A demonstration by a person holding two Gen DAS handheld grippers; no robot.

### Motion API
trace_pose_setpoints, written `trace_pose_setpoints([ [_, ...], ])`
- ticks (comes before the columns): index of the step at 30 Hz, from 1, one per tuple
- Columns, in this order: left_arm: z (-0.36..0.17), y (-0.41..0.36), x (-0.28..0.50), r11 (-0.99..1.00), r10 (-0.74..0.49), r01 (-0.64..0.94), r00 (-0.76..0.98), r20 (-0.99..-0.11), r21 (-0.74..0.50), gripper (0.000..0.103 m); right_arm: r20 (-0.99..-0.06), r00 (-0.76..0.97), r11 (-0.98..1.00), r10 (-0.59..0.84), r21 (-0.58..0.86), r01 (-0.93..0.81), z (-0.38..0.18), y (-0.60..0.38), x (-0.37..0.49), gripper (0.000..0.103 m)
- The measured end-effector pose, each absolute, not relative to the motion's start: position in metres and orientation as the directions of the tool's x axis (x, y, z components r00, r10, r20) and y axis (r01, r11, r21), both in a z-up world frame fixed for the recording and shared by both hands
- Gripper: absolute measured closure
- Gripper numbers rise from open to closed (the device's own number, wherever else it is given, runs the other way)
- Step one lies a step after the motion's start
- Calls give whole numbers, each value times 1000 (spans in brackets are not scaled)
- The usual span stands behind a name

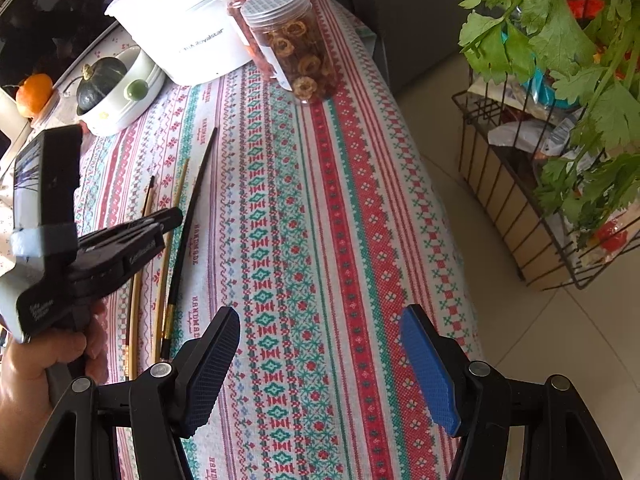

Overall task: Organize utensils
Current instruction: 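Carry wooden chopstick toward basket with left tool while right tool grasps a black chopstick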

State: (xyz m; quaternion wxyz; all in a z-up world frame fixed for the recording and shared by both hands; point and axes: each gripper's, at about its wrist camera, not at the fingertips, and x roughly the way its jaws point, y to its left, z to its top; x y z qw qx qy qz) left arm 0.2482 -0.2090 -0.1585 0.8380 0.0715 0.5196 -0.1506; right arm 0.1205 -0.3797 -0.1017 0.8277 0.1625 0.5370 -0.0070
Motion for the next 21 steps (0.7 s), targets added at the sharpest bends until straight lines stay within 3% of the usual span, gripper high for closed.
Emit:
trace_pose_setpoints([
  [16,-13,-165,62,819,-441,572,587,-679,-37,97,-859,484,941,165,285,184,-81,-356,119,32],
  [21,27,-111,40,821,-495,565,629,-599,-85,97,-859,475,944,191,294,152,-86,-327,139,39],
])
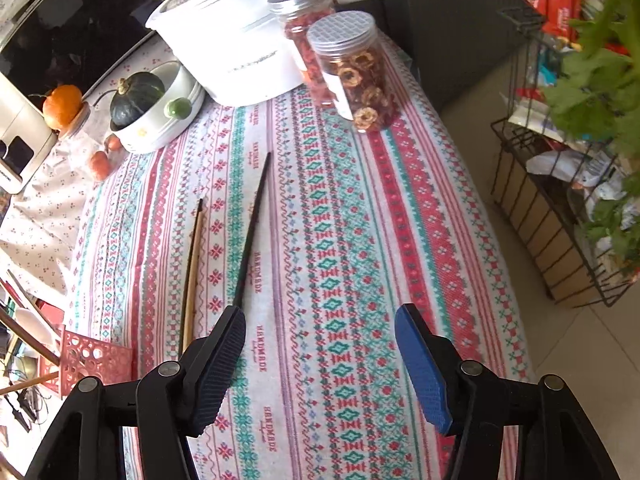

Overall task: Organize utensils
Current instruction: 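Carry wooden chopstick toward basket with left tool while right tool grasps a black chopstick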

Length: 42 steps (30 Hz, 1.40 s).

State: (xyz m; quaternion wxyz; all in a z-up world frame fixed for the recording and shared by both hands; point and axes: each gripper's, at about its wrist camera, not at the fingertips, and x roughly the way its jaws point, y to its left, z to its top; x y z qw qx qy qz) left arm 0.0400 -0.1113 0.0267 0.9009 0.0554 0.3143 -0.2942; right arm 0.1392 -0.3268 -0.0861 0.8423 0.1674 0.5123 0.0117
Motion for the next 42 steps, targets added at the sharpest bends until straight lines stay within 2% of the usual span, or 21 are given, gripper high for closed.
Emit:
trace_pose_setpoints([
  [3,42,-78,37,831,-508,544,657,-558,-116,97,-864,460,951,203,285,116,-93,-307,159,45],
  [8,57,-31,37,846,-518,507,703,-488,-166,97,-875,434,959,215,272,74,-114,-282,202,62],
  [13,58,2,43,854,-518,478,752,-408,-204,97,-888,399,957,228,280,75,-143,-270,245,71],
  [21,61,31,54,869,-494,433,796,-351,-239,97,-927,355,987,124,153,55,-183,-250,298,81],
  [24,60,37,58,878,-475,413,812,-338,-243,97,-925,376,996,60,82,42,-186,-242,304,95],
  [27,61,43,58,893,-442,381,843,-307,-240,97,-929,370,999,8,21,30,-180,-233,299,98],
  [32,61,50,55,920,-369,314,896,-247,-232,97,-896,445,999,18,35,30,-143,-230,271,99],
  [37,56,48,51,945,-284,244,942,-178,-219,97,-838,544,998,34,60,30,-88,-231,225,99],
  [42,37,41,60,970,-180,148,970,-164,-193,97,-769,638,997,37,68,25,-42,-231,175,99],
])
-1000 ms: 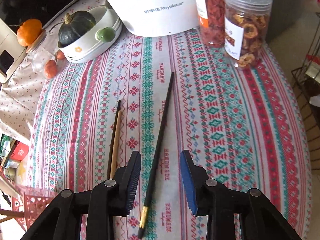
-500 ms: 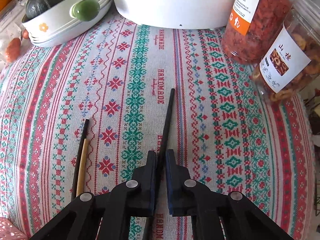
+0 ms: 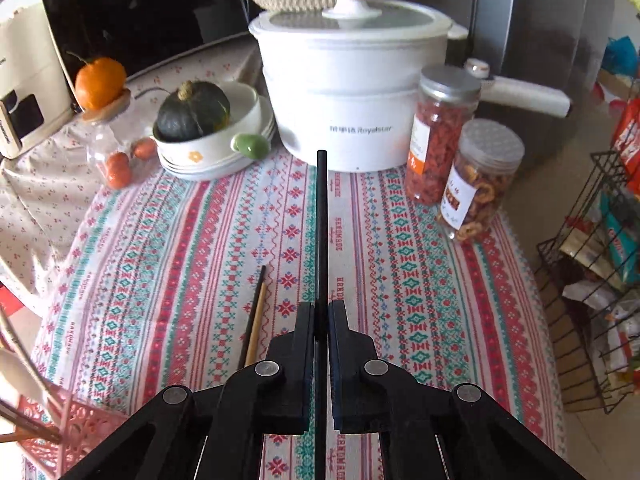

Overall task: Organize utensils
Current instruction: 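Carry wooden chopstick toward basket with left tool while right tool grasps a black chopstick, then open left tool over pink basket while right tool carries black chopstick toward it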

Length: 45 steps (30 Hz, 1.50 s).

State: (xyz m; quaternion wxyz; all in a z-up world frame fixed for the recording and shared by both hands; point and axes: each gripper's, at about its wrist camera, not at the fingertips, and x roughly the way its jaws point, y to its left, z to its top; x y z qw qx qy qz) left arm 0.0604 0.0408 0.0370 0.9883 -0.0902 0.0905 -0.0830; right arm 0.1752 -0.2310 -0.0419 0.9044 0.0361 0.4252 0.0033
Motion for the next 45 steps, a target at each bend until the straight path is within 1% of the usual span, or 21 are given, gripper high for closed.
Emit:
trace_pose_setpoints([
  [2,30,38,63,981,-132,108,981,-144,-160,97,-734,678,997,35,67,22,-26,-234,153,99],
  [5,22,34,69,990,-81,66,989,-121,-122,97,-692,719,995,56,97,16,-18,-231,138,99],
  [11,11,30,83,995,-37,28,995,-96,-100,97,-633,767,986,105,169,5,0,-236,121,98],
  [17,-7,21,91,998,-8,1,994,-105,-68,97,-605,785,983,129,181,-22,7,-238,112,98],
  [23,-19,20,95,997,0,-10,990,-140,-74,96,-601,787,984,143,170,-49,7,-233,107,98],
  [25,-19,22,99,996,-10,-6,983,-182,-86,96,-597,787,984,153,167,-64,8,-229,105,98],
  [27,-18,26,100,995,-26,3,975,-220,-103,91,-588,792,983,161,164,-78,12,-226,101,98],
  [28,-17,27,101,994,-44,17,970,-240,-112,81,-583,795,983,168,164,-87,14,-225,100,98],
  [29,-15,28,100,992,-60,30,964,-260,-120,68,-576,799,982,175,165,-96,17,-223,97,98],
  [31,-11,30,98,988,-95,55,952,-292,-141,60,-560,806,979,192,166,-118,24,-218,91,98],
  [36,4,36,86,976,-174,111,913,-369,-187,58,-502,826,966,255,159,-202,49,-200,71,98],
  [42,24,50,67,960,-239,136,852,-465,-245,48,-446,834,945,325,124,-302,72,-169,48,98],
  [45,32,62,57,951,-267,147,835,-482,-273,44,-432,825,930,364,129,-343,78,-153,42,98],
])
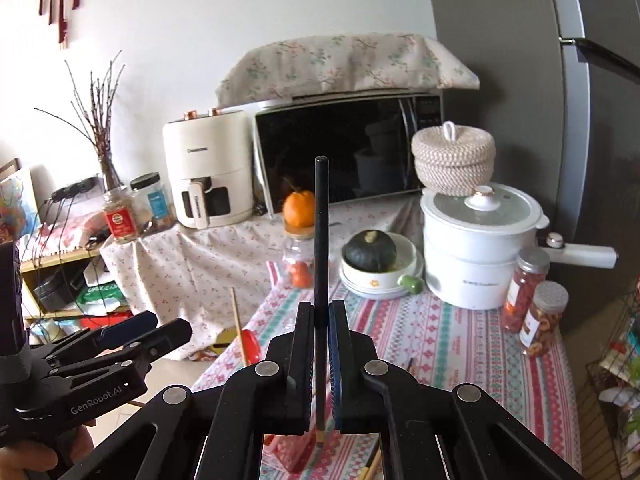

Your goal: Organize utensils

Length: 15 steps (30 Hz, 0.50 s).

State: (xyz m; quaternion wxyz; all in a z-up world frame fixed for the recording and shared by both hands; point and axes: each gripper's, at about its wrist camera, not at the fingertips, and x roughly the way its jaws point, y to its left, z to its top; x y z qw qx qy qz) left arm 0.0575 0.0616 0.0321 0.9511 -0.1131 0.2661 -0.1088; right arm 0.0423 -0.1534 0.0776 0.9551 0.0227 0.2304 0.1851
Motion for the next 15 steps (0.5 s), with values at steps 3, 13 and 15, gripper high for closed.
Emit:
trace_pose_setpoints([
  [3,38,74,49,945,-284,156,826,-487,-287,42,-421,816,918,395,137,-373,79,-140,40,98],
  [13,38,119,37,948,-271,124,799,-537,-294,38,-392,806,896,444,168,-412,56,-106,60,98],
  [15,33,127,40,952,-259,108,781,-568,-286,37,-392,804,894,448,168,-416,48,-99,65,98],
])
